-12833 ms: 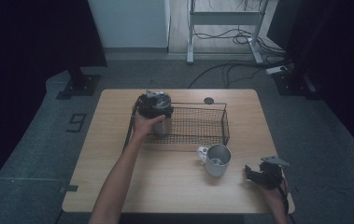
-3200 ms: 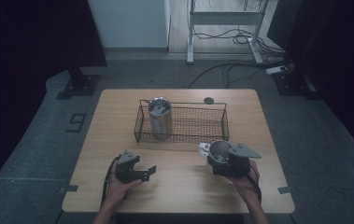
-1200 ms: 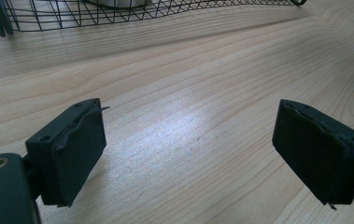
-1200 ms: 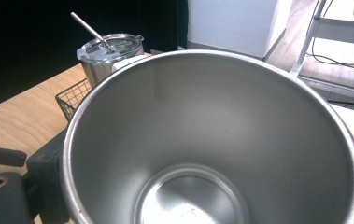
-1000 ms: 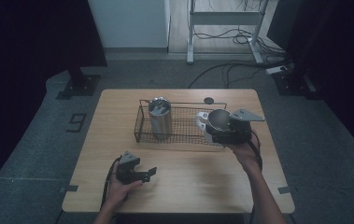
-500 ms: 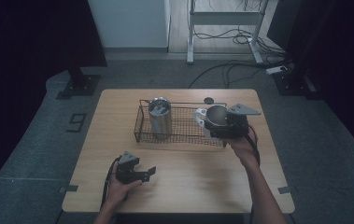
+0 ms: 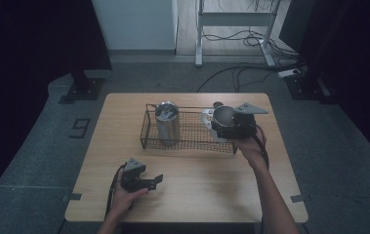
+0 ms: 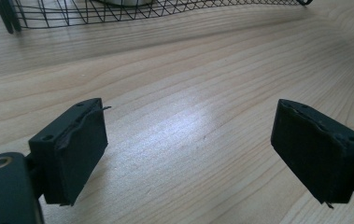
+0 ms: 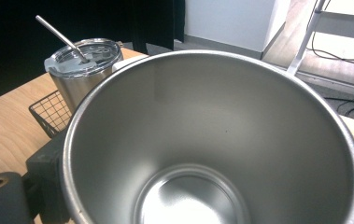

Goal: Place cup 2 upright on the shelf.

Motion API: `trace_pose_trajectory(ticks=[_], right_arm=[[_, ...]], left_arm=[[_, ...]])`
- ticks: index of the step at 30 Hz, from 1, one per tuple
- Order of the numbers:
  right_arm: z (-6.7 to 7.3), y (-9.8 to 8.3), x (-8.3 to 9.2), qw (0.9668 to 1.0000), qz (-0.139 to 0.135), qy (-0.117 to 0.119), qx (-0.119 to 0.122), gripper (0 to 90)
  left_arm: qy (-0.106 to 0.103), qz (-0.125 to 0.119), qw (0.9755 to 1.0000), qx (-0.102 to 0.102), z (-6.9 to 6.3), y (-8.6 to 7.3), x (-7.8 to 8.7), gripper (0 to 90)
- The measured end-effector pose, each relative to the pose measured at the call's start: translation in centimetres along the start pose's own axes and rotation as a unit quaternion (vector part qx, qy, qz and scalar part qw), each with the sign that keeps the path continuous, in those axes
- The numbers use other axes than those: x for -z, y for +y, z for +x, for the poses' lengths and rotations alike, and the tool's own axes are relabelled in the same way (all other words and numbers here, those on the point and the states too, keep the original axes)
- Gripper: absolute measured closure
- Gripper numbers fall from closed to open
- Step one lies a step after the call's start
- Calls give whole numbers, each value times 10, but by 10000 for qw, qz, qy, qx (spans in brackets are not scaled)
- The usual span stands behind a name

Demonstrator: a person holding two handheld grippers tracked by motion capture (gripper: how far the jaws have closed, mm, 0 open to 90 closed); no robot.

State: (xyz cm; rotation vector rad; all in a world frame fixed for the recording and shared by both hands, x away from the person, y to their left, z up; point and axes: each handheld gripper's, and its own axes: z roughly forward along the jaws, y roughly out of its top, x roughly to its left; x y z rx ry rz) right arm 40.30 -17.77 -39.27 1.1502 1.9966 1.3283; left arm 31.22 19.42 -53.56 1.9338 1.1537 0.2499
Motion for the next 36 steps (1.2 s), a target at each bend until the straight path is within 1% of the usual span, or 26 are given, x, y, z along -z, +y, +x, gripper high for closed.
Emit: trace_pose_trajectory(ticks=[3, 7, 14, 23, 28, 36], right_arm=[[-1, 1, -4, 10000, 38, -40, 3, 67], [-2, 4, -8, 10000, 51, -37, -9, 67], [-4, 8, -18, 10000, 83, -19, 0, 67], [-13, 4, -31, 9998, 157, -78, -87, 67], [-15, 2, -42, 9994, 316, -104, -1, 67], [-19, -2, -54, 9993, 363, -76, -29, 66]], left_arm=[[-16, -1, 10000, -26, -2, 0, -1, 109], [-36, 8, 10000, -52, -3, 0, 0, 109], [-39, -7, 10000, -27, -2, 0, 0, 110], [-29, 16, 10000, -29, -2, -1, -1, 110], [-27, 27, 10000, -27, -2, -1, -1, 110], [-23, 26, 10000, -7, 0, -1, -1, 110]])
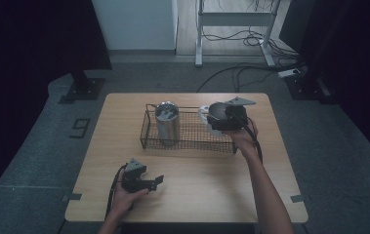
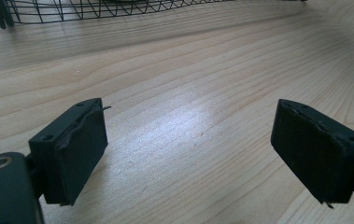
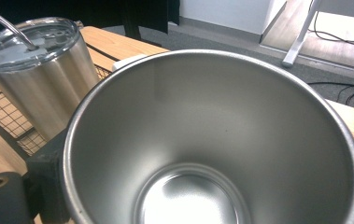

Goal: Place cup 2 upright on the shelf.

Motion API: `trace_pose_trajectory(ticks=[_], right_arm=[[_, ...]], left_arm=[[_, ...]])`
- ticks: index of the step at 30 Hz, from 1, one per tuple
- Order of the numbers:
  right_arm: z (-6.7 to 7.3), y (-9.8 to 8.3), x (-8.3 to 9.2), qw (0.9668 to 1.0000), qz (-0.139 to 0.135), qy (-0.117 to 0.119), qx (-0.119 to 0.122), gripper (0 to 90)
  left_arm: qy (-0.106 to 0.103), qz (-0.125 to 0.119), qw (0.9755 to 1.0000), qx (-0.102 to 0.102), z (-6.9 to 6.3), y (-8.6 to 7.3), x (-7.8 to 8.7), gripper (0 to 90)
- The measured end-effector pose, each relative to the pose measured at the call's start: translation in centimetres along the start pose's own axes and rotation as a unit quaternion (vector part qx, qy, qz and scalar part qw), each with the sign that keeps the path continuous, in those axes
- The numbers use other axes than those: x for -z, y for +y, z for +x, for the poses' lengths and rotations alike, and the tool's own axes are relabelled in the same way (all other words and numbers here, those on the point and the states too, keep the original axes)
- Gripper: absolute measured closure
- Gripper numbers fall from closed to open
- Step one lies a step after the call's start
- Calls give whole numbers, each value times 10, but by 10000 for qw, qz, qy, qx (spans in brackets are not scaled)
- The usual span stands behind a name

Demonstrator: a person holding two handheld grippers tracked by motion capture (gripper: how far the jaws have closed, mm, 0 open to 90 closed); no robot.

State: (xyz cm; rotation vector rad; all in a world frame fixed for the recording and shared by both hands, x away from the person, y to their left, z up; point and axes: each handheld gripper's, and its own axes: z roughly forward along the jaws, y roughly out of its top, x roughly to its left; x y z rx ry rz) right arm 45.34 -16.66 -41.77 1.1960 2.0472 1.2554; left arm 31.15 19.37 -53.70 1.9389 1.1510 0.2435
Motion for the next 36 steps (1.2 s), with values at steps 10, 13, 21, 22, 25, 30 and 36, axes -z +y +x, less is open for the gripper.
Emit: trace_pose_trajectory(ticks=[10, 13, 21, 22, 25, 30, 36], right_arm=[[-5, -3, -10, 10000, 61, 12, -77, 66], [-7, -5, -11, 9999, 60, 5, -84, 66], [-9, -10, -18, 9998, 126, -19, -120, 66], [-9, -10, -19, 9998, 132, -20, -119, 66], [-9, -12, -22, 9998, 167, -11, -108, 66], [-10, -15, -27, 9997, 222, -12, -86, 66], [-11, -19, -31, 9994, 309, -31, -145, 66]], left_arm=[[4, 9, 10000, -3, 0, 0, 0, 110], [2, 19, 10000, -13, -1, 0, -1, 110], [9, 24, 10000, -15, -1, -1, -2, 110], [13, 33, 10000, -19, -1, -1, -2, 110], [14, 41, 10000, -27, -1, -1, -2, 110], [16, 40, 10000, -17, -1, -1, -2, 110], [18, 49, 10000, -17, -1, -2, -2, 110]])
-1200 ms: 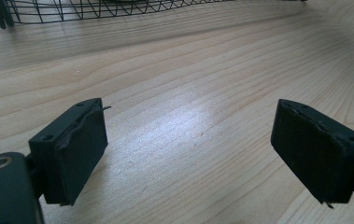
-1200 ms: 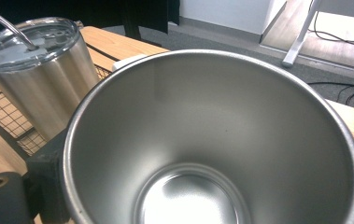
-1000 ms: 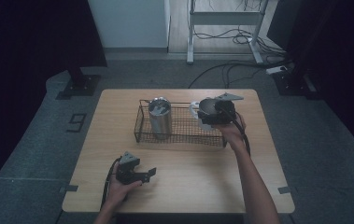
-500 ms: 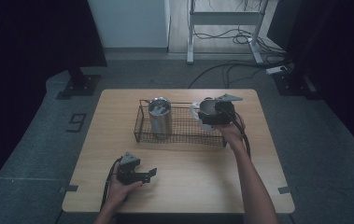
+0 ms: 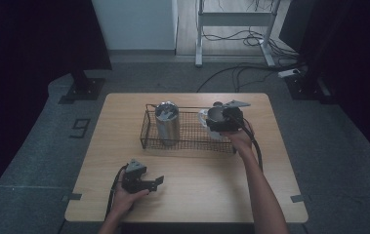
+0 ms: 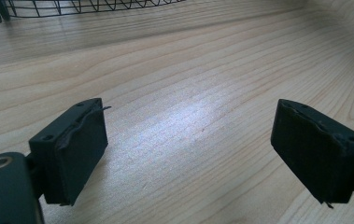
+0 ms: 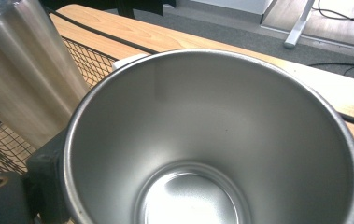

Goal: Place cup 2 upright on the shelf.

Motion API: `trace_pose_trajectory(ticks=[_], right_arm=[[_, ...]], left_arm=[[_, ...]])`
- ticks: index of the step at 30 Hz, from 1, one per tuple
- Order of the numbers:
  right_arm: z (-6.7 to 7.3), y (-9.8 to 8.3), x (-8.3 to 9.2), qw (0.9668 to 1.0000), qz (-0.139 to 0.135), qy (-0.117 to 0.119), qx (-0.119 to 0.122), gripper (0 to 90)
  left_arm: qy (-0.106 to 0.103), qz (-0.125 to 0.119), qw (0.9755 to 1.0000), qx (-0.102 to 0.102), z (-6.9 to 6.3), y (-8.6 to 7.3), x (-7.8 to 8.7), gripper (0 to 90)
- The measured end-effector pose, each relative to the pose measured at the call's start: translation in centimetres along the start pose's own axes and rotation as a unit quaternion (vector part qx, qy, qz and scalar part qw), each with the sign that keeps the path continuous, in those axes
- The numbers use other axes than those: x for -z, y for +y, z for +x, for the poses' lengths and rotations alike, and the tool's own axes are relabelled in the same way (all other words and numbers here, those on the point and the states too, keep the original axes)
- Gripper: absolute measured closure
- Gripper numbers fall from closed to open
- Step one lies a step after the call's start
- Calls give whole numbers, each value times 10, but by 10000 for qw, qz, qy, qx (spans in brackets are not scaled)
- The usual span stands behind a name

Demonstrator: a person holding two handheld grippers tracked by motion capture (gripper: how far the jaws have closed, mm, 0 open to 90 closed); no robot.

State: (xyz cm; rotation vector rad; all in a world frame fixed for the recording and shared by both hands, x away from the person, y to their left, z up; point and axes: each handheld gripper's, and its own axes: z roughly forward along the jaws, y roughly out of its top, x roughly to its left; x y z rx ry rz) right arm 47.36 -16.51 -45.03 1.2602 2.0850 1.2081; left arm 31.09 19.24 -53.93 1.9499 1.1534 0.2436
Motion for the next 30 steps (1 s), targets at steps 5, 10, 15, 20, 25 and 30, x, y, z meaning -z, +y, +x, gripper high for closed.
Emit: trace_pose_trajectory(ticks=[5, 10, 15, 20, 25, 30], right_arm=[[-1, -2, -3, 10000, 29, -10, -17, 66], [-1, -5, -6, 9999, 95, -38, -28, 66], [-3, -8, -9, 9998, 173, -66, -39, 66], [-2, -10, -11, 9997, 226, -76, -6, 66], [-2, -12, -13, 9995, 283, -102, -29, 66], [-4, -14, -15, 9993, 330, -139, -64, 66]], left_arm=[[2, 16, 10000, 1, 0, 0, -1, 110], [3, 20, 10000, -8, 0, 0, -1, 110], [9, 34, 10000, -11, 0, -1, -1, 111], [5, 46, 10000, -18, -1, -1, -2, 110], [3, 45, 10000, -15, -1, -1, -2, 111], [2, 57, 10000, -18, -1, -1, -2, 110]])
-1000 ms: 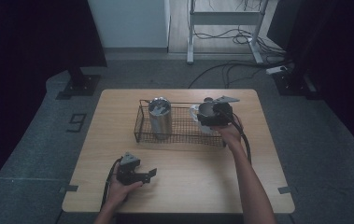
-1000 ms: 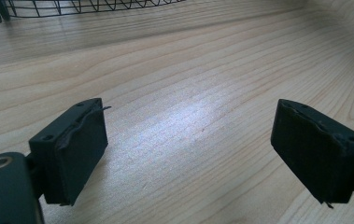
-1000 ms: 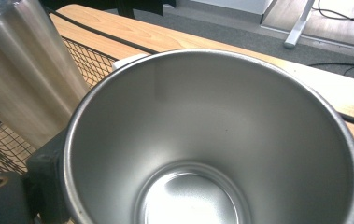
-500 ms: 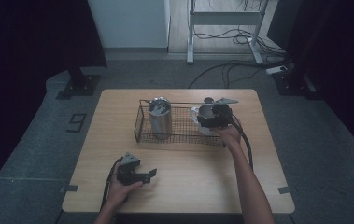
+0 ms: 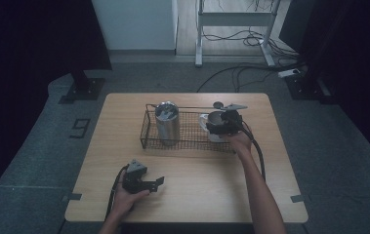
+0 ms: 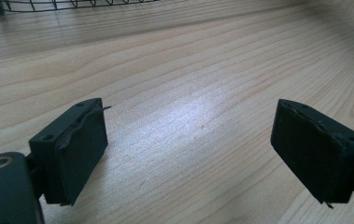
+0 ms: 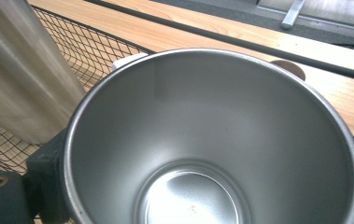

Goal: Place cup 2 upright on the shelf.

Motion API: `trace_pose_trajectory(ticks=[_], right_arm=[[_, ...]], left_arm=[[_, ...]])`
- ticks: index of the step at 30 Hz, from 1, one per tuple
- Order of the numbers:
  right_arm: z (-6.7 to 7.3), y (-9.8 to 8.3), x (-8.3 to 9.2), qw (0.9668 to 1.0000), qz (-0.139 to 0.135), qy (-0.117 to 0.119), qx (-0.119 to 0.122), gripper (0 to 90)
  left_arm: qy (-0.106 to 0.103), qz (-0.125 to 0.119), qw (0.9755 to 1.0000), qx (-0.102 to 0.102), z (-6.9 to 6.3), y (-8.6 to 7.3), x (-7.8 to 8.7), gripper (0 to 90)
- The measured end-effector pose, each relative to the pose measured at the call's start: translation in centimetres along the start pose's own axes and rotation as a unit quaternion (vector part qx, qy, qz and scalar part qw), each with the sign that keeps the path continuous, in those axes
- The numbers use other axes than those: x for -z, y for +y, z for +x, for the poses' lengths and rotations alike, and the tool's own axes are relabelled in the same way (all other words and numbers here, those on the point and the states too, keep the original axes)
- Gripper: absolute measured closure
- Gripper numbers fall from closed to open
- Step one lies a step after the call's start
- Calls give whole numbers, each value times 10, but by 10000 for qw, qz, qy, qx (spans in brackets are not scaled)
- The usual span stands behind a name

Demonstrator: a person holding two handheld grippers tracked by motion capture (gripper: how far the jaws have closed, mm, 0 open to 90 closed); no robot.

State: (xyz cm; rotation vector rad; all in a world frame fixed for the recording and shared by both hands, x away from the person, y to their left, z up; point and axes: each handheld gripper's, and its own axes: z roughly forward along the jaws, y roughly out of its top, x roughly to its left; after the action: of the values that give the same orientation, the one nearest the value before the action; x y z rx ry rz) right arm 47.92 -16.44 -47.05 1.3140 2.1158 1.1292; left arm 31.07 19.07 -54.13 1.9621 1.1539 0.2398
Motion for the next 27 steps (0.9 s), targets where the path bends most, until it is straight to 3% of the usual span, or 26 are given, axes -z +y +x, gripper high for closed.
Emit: trace_pose_trajectory(ticks=[16, 27], right_arm=[[-3, -14, -8, 9999, 59, -61, -62, 66], [0, -15, -10, 9997, 200, -146, 82, 65]], left_arm=[[-13, 38, 10000, -2, -1, 0, -2, 110], [-21, 53, 10000, -5, -1, -1, -2, 111]])
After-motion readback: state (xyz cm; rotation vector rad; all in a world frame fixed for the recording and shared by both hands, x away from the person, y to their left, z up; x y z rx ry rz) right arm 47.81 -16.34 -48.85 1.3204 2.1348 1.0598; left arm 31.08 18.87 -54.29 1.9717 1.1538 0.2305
